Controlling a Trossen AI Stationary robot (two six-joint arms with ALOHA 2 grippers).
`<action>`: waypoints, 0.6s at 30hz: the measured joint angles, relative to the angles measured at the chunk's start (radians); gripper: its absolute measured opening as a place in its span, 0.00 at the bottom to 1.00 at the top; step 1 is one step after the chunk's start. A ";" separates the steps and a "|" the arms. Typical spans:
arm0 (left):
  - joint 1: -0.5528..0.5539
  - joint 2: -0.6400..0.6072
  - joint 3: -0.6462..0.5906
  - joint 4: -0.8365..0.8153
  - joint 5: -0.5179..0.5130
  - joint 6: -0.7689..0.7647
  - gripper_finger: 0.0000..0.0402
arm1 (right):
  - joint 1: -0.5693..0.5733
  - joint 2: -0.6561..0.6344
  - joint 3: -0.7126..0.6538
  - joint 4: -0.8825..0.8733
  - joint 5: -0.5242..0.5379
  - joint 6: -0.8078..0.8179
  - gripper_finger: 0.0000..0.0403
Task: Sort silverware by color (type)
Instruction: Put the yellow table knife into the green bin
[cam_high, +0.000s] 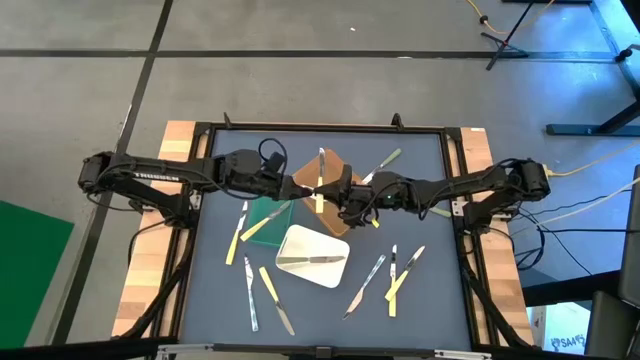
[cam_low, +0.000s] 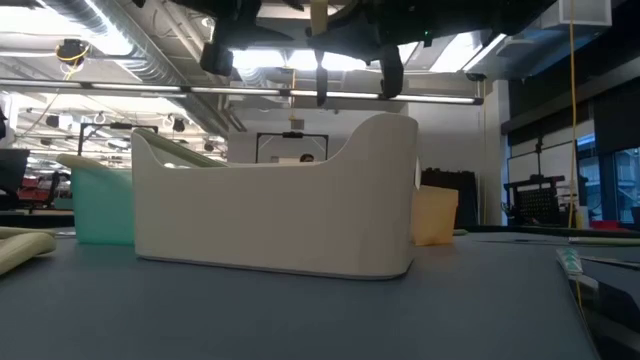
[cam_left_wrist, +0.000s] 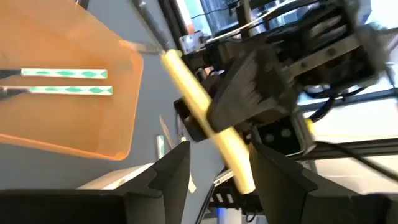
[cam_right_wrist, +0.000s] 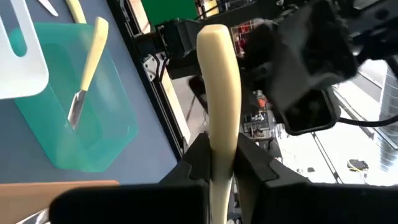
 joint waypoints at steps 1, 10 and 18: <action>-0.004 0.012 0.000 0.018 0.000 0.000 0.40 | 0.000 0.000 0.000 0.003 0.000 0.000 0.07; -0.016 0.070 0.000 0.139 0.017 0.007 0.40 | 0.000 0.000 0.000 0.017 0.021 0.000 0.07; -0.023 0.088 0.001 0.156 0.027 0.006 0.40 | 0.000 0.000 0.000 0.027 0.024 0.000 0.07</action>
